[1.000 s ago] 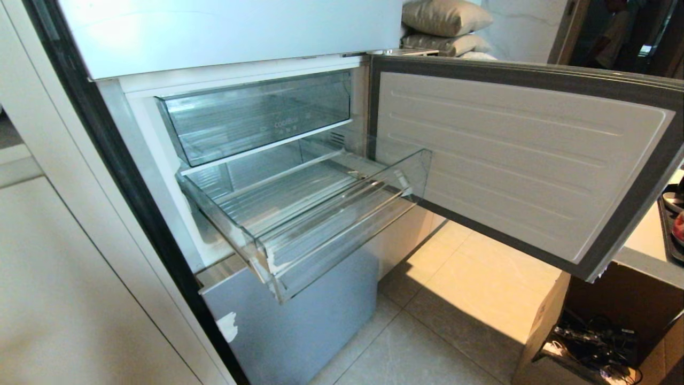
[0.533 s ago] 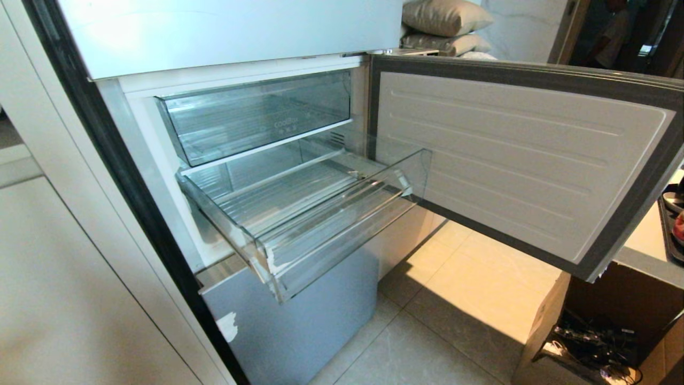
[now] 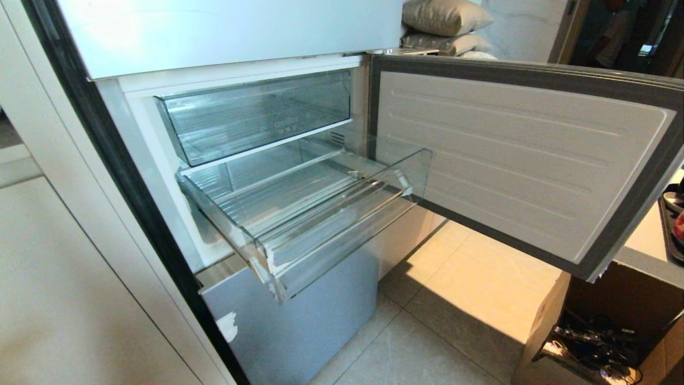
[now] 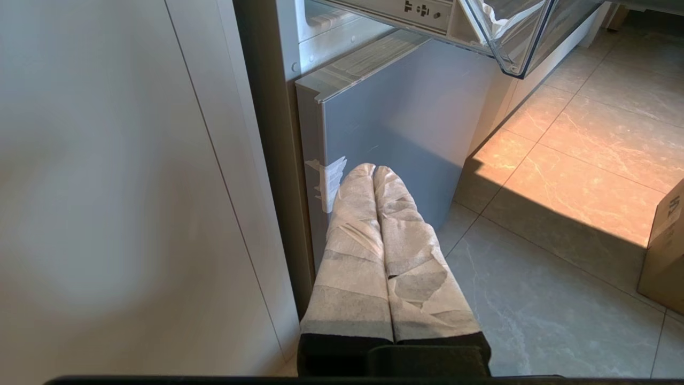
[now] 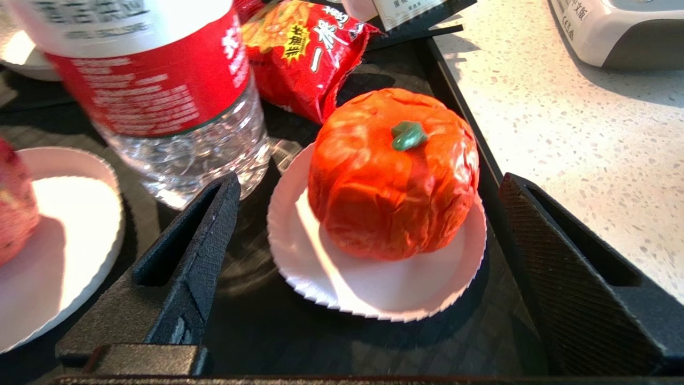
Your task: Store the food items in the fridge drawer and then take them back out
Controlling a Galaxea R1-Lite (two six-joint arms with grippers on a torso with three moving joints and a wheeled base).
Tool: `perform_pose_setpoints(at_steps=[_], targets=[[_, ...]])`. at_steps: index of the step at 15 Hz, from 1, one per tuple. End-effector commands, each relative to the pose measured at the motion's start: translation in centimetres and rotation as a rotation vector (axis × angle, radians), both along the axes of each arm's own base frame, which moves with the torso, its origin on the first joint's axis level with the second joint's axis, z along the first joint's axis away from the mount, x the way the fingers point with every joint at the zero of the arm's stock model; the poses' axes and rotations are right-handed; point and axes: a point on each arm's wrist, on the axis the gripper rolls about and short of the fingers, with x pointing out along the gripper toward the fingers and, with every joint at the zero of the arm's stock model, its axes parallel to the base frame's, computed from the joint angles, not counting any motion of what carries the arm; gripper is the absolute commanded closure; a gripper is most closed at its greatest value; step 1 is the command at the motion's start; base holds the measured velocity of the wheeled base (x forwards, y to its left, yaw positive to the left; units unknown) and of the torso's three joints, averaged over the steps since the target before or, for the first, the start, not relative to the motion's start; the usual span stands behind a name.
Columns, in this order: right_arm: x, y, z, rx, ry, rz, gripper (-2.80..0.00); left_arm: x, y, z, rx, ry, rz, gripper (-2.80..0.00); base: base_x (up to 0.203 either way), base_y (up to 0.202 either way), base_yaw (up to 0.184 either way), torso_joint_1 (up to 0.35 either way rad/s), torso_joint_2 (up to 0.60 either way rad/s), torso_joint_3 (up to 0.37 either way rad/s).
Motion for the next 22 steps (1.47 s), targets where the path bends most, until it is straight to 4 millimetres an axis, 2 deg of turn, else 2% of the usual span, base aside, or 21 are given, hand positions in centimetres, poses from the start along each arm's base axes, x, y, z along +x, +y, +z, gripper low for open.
perform_pose_setpoints(at_steps=[1,10,16,22], targets=[[0.1,-0.4,-0.2,-0.005,-0.003,-0.002,-2.8,0.0,0.0,0.0,0.0,0.0,0.001,0.0,0.0,0.0,0.0,0.0,0.0,0.0],[-0.2,-1.9,-1.1,0.009,-0.01,-0.029,-2.8,0.0,0.0,0.0,0.0,0.001,0.001,0.0,0.0,0.0,0.0,0.0,0.0,0.0],[0.3,-2.7,-1.0,-0.007,-0.023,-0.031,-2.8,0.0,0.0,0.0,0.0,0.001,0.001,0.0,0.0,0.0,0.0,0.0,0.0,0.0],[0.9,-3.6,-1.9,-0.004,-0.031,-0.028,-2.8,0.0,0.0,0.0,0.0,0.001,0.001,0.0,0.0,0.0,0.0,0.0,0.0,0.0]])
